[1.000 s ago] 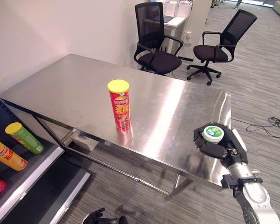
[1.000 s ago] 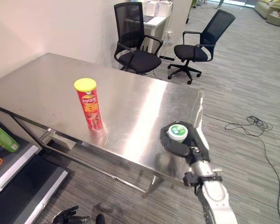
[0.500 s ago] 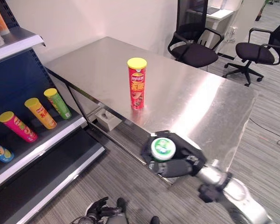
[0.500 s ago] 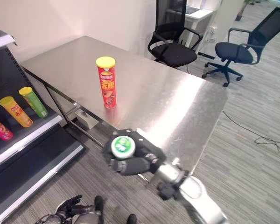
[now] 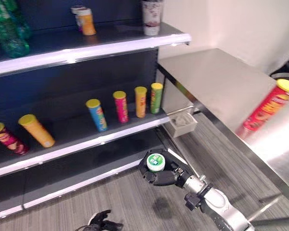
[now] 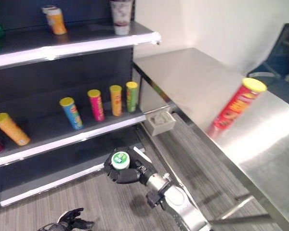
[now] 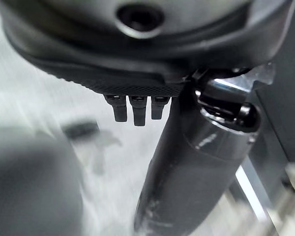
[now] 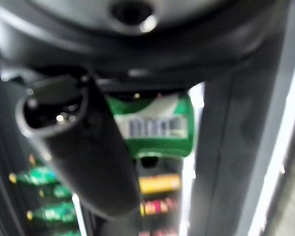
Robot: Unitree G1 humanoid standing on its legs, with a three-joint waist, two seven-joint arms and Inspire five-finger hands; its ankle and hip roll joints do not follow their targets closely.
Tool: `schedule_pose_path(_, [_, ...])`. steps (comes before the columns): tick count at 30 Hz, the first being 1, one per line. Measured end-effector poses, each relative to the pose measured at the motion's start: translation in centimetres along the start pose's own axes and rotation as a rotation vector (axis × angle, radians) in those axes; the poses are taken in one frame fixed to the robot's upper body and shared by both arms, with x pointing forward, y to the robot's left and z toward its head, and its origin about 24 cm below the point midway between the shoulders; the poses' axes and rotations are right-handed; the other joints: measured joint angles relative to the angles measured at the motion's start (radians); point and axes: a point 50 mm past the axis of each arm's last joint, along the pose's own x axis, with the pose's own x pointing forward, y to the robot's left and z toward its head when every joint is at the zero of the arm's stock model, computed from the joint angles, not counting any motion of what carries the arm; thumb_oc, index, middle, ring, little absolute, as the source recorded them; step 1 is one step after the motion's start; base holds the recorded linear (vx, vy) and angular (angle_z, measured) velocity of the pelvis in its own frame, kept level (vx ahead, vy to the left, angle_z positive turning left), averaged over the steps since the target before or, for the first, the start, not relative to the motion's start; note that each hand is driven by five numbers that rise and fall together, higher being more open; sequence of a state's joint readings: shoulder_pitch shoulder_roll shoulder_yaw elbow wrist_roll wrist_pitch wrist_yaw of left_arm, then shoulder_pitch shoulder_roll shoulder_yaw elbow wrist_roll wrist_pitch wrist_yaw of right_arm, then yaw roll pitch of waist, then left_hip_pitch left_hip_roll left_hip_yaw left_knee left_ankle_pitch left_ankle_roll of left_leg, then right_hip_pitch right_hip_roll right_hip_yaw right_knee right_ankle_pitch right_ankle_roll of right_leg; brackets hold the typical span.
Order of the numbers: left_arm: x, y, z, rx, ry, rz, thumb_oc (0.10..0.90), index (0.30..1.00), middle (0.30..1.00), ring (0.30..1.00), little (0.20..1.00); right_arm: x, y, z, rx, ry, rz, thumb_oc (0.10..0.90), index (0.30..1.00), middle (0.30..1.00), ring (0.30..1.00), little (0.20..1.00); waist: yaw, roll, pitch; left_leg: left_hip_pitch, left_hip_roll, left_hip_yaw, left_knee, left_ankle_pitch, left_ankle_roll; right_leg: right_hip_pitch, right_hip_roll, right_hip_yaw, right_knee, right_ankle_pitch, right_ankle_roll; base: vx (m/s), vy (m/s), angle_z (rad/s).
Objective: Put the goods on the table back onto the shelves and tidy them up.
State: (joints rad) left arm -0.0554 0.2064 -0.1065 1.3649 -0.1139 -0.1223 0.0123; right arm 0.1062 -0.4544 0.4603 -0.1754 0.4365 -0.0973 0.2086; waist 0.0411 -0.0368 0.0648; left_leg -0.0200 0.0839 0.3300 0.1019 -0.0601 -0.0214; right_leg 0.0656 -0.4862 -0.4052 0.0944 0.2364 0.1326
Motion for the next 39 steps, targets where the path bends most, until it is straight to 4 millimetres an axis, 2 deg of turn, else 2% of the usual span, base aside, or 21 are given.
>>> schedule_pose_path(1, [-0.3,-0.4,-1.3,-0.029,0.027,-0.004,0.800,0.900,0.900,0.900,0.900,0.2,0.2,0.0,-0.021,0.005,0.013,0.400,0.300,0.300,0.300,0.300,0.002,0.026,-0.005,0.059,-0.067,0.006,-0.077,0.041,0.003,-0.073,-0.079,0.039,0.128,0.081,-0.022,0.17,0.543,0.47])
schedule_pose_path(3, [-0.3,0.3,-1.6,-0.023,0.032,0.013,0.800,0.900,0.900,0.900,0.900,0.7,0.6,0.2,-0.047,-0.002,0.047,0.400,0.300,0.300,0.300,0.300,0.002,0.050,0.012,0.086,-0.093,-0.008,-0.087,0.030,0.043,-0.122,-0.111,0.091,0.217,0.191,-0.021,0.15,0.410,0.21])
schedule_pose_path(5, [-0.4,1.9,-1.4,-0.005,0.026,0.055,0.800,0.900,0.900,0.900,0.900,1.0,1.3,0.2,-0.039,-0.009,0.076,0.400,0.300,0.300,0.300,0.300,0.005,0.028,0.046,0.105,-0.103,-0.014,-0.098,0.017,0.076,-0.191,-0.078,0.113,0.351,0.082,0.068,0.06,0.191,0.14])
schedule_pose_path(6, [-0.4,2.2,-1.6,0.004,0.035,0.070,0.800,0.900,0.900,0.900,0.900,0.9,1.4,0.1,-0.037,-0.007,0.075,0.400,0.300,0.300,0.300,0.300,0.002,0.028,0.056,0.116,-0.098,-0.022,-0.118,0.027,0.084,-0.216,-0.041,0.122,0.407,-0.015,0.038,0.13,0.107,0.18])
schedule_pose_path(7, [-0.4,1.8,-1.8,0.011,0.045,0.059,0.800,0.900,0.900,0.900,0.900,0.6,1.3,0.0,-0.043,0.002,0.071,0.400,0.300,0.300,0.300,0.300,-0.011,0.031,0.061,0.117,-0.093,-0.033,-0.122,0.024,0.094,-0.249,0.037,0.149,0.436,-0.095,0.003,0.26,0.108,0.11])
schedule_pose_path(9, [-0.4,0.6,-2.1,0.011,0.061,0.029,0.800,0.900,0.900,0.900,0.900,0.2,1.1,0.1,-0.050,0.007,0.064,0.400,0.300,0.300,0.300,0.300,-0.043,0.072,0.087,0.128,-0.055,-0.063,-0.147,0.025,0.092,-0.302,0.302,0.338,0.404,-0.269,-0.035,0.21,-0.025,0.27])
schedule_pose_path(10, [-0.4,0.3,-1.9,0.037,0.059,0.018,0.800,0.900,0.900,0.900,0.900,0.0,0.9,0.4,-0.052,0.004,0.068,0.400,0.300,0.300,0.300,0.300,-0.080,0.076,0.094,0.139,-0.053,-0.081,-0.164,0.036,0.074,-0.331,0.448,0.354,0.298,-0.315,-0.038,0.28,-0.110,0.77])
schedule_pose_path(11, [-0.3,0.8,-1.6,0.049,0.052,0.025,0.800,0.900,0.900,0.900,0.900,-0.1,0.7,0.7,-0.068,-0.001,0.075,0.400,0.300,0.300,0.300,0.300,-0.095,0.040,0.092,0.145,-0.088,-0.098,-0.170,0.028,0.062,-0.371,0.499,0.351,0.195,-0.300,-0.049,0.38,-0.204,0.74])
schedule_pose_path(13, [-0.1,0.7,-0.6,0.084,0.027,0.016,0.800,0.900,0.900,0.900,0.900,-0.4,0.4,0.7,-0.082,0.012,0.072,0.400,0.300,0.300,0.300,0.300,-0.102,-0.002,0.084,0.179,-0.126,-0.154,-0.192,0.010,0.031,-0.346,0.502,0.358,0.060,-0.235,-0.080,0.36,-0.220,0.89])
schedule_pose_path(15, [-0.1,-0.7,0.1,0.089,-0.013,-0.038,0.800,0.900,0.900,0.900,0.900,-1.0,-0.1,0.4,-0.091,0.036,0.056,0.400,0.300,0.300,0.300,0.300,-0.096,0.013,0.063,0.238,-0.092,-0.190,-0.191,-0.013,-0.006,-0.259,0.532,0.345,-0.008,-0.124,-0.133,0.26,-0.176,0.77])
schedule_pose_path(16, [-0.1,-1.6,0.3,0.081,-0.041,-0.059,0.800,0.900,0.900,0.900,0.900,-1.1,-0.8,0.7,-0.109,0.028,0.030,0.400,0.300,0.300,0.300,0.300,-0.086,0.029,0.053,0.240,-0.062,-0.172,-0.152,-0.017,-0.018,-0.208,0.562,0.329,-0.068,-0.139,-0.180,0.20,-0.222,0.11])
schedule_pose_path(18, [-0.1,-1.5,0.7,0.083,-0.055,-0.062,0.800,0.900,0.900,0.900,0.900,-1.4,-1.7,0.9,-0.144,0.035,-0.003,0.400,0.300,0.300,0.300,0.300,-0.077,0.015,0.048,0.197,-0.058,-0.171,-0.017,-0.033,-0.042,-0.147,0.555,0.331,-0.130,-0.138,-0.182,0.08,-0.149,0.14])
schedule_pose_path(19, [0.0,-0.6,1.0,0.054,-0.060,-0.029,0.800,0.900,0.900,0.900,0.900,-1.7,-2.4,1.4,-0.209,0.032,-0.046,0.400,0.300,0.300,0.300,0.300,-0.082,-0.016,0.042,0.086,-0.058,-0.173,0.189,-0.071,-0.077,-0.108,0.531,0.341,-0.168,-0.111,-0.210,0.05,-0.059,0.12])
schedule_pose_path(21, [0.1,-1.1,1.6,-0.014,-0.079,-0.026,0.800,0.900,0.900,0.900,0.900,-2.2,-3.0,2.3,-0.273,0.006,-0.104,0.400,0.300,0.300,0.300,0.300,-0.083,-0.008,0.039,-0.012,-0.003,-0.155,0.319,-0.075,-0.100,-0.095,0.537,0.340,-0.183,-0.119,-0.221,0.09,-0.017,-0.01])
schedule_pose_path(23, [0.1,-1.2,1.8,-0.047,-0.074,-0.023,0.800,0.900,0.900,0.900,0.900,-2.3,-3.0,2.6,-0.301,-0.003,-0.127,0.400,0.300,0.300,0.300,0.300,-0.089,-0.022,0.049,-0.035,0.032,-0.129,0.229,-0.061,-0.117,-0.078,0.537,0.347,-0.186,-0.130,-0.207,0.11,0.071,-0.17])
schedule_pose_path(25, [0.1,-1.8,1.4,-0.087,-0.054,-0.034,0.800,0.900,0.900,0.900,0.900,-2.5,-2.6,3.0,-0.327,-0.017,-0.128,0.400,0.300,0.300,0.300,0.300,-0.113,-0.035,0.054,-0.014,0.038,-0.090,-0.058,0.011,-0.112,-0.053,0.531,0.327,-0.179,-0.203,-0.089,0.13,0.118,-0.28])
schedule_pose_path(26, [0.1,-2.7,1.5,-0.078,-0.060,-0.058,0.800,0.900,0.900,0.900,0.900,-2.4,-2.8,3.3,-0.346,-0.024,-0.131,0.400,0.300,0.300,0.300,0.300,-0.099,-0.019,0.058,-0.015,0.063,-0.111,-0.139,0.056,-0.110,-0.077,0.520,0.230,-0.106,-0.278,-0.069,0.18,0.141,-0.46])
schedule_pose_path(27, [0.1,-2.4,2.1,-0.053,-0.086,-0.052,0.800,0.900,0.900,0.900,0.900,-2.3,-2.8,4.0,-0.387,-0.045,-0.119,0.400,0.300,0.300,0.300,0.300,-0.099,-0.019,0.055,-0.007,0.066,-0.116,-0.185,0.084,-0.133,-0.078,0.524,0.192,-0.100,-0.258,-0.131,0.13,0.096,-0.38])
schedule_pose_path(33, [-0.1,-3.2,0.9,0.014,-0.048,-0.083,0.800,0.900,0.900,0.900,0.900,-2.1,-1.6,6.9,-0.350,-0.186,-0.065,0.400,0.300,0.300,0.300,0.300,-0.116,-0.005,0.014,0.054,0.033,-0.096,-0.201,0.123,-0.125,0.012,0.549,0.222,-0.183,-0.225,-0.185,0.05,0.073,-0.23])
schedule_pose_path(37, [-0.1,-3.2,0.5,-0.009,-0.037,-0.079,0.800,0.900,0.900,0.900,0.900,-2.4,-1.4,7.6,-0.331,-0.202,-0.012,0.400,0.300,0.300,0.300,0.300,-0.112,0.007,0.004,0.054,0.012,-0.087,-0.199,0.223,-0.004,0.042,0.556,0.233,-0.174,-0.228,-0.181,0.01,0.040,0.14])
schedule_pose_path(39, [-0.1,-2.9,0.4,-0.012,-0.030,-0.071,0.800,0.900,0.900,0.900,0.900,-2.5,-1.3,7.5,-0.323,-0.199,0.003,0.400,0.300,0.300,0.300,0.300,-0.112,-0.005,-0.003,0.065,0.001,-0.107,-0.194,0.214,0.001,0.046,0.541,0.252,-0.157,-0.230,-0.174,0.02,0.028,0.24])
